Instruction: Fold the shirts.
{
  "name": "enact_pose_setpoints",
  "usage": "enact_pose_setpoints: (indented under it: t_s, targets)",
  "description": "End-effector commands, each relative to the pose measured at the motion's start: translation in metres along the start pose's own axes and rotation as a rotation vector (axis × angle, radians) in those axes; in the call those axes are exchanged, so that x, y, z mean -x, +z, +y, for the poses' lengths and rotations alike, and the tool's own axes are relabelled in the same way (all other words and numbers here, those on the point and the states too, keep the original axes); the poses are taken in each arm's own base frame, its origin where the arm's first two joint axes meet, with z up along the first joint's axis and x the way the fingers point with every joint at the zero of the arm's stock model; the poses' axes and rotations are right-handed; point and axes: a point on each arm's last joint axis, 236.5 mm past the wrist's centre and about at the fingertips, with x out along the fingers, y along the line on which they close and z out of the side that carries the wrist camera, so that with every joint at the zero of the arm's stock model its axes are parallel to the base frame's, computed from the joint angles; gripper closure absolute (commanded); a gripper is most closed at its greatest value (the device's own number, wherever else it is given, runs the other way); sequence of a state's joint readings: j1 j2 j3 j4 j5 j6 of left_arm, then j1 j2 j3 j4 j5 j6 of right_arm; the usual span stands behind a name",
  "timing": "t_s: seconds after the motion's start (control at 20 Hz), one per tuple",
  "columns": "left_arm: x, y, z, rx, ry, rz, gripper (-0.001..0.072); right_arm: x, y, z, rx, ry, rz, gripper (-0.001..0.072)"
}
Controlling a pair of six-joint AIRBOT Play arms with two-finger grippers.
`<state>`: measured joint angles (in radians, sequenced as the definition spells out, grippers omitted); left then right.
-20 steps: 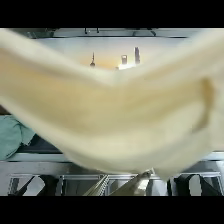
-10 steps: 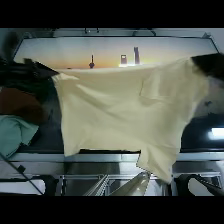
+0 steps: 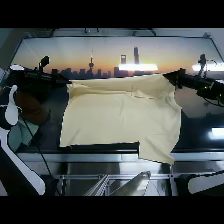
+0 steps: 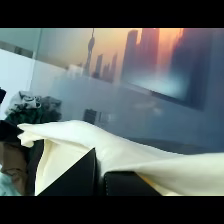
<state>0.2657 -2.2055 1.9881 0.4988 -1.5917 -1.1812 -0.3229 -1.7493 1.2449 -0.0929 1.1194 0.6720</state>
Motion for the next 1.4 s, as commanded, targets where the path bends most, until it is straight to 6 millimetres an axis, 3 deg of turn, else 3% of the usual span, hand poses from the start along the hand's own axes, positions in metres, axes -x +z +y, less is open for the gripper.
enact_pose_setpoints:
  t_s: [0.0,0.2,0.3,0.6,0.85,1.1,1.15,1.2,1.25,1.35]
  targets:
    - [0.013,0.003,0.003,0.016,0.002,0.025,0.0689,0.007,-0.003,-0.021,-0.019,-0.024,0.074,0.0681]
    - [0.018,-0.043,0.039,0.108,0.117,0.159,0.0691,0.034,-0.044,-0.034,-0.045,-0.048,0.264,0.0681]
    - [0.018,-0.054,0.048,0.125,0.146,0.195,0.0691,0.039,-0.061,-0.049,-0.035,-0.119,0.339,0.0681]
    - [-0.003,-0.071,0.051,0.103,0.229,0.297,0.0698,0.04,-0.056,-0.074,0.003,-0.221,0.317,0.0681]
    - [-0.015,-0.083,0.062,0.085,0.342,0.373,0.0698,0.036,-0.064,-0.096,0.073,-0.325,0.359,0.0681]
    - [-0.02,-0.084,0.059,0.099,0.346,0.381,0.0681,0.028,-0.077,-0.105,0.112,-0.385,0.414,0.068]
    - [-0.019,-0.087,0.057,0.113,0.344,0.392,0.0568,0.033,-0.082,-0.11,0.112,-0.42,0.442,0.0629]
    - [-0.014,-0.089,0.056,0.136,0.349,0.398,0.0464,0.041,-0.084,-0.116,0.123,-0.466,0.468,0.0516]
    - [-0.004,-0.088,0.058,0.166,0.377,0.395,0.0464,0.051,-0.083,-0.118,0.137,-0.512,0.495,0.046]
    - [0.013,-0.081,0.05,0.184,0.413,0.377,0.0464,0.076,-0.07,-0.117,0.18,-0.614,0.51,0.0448]
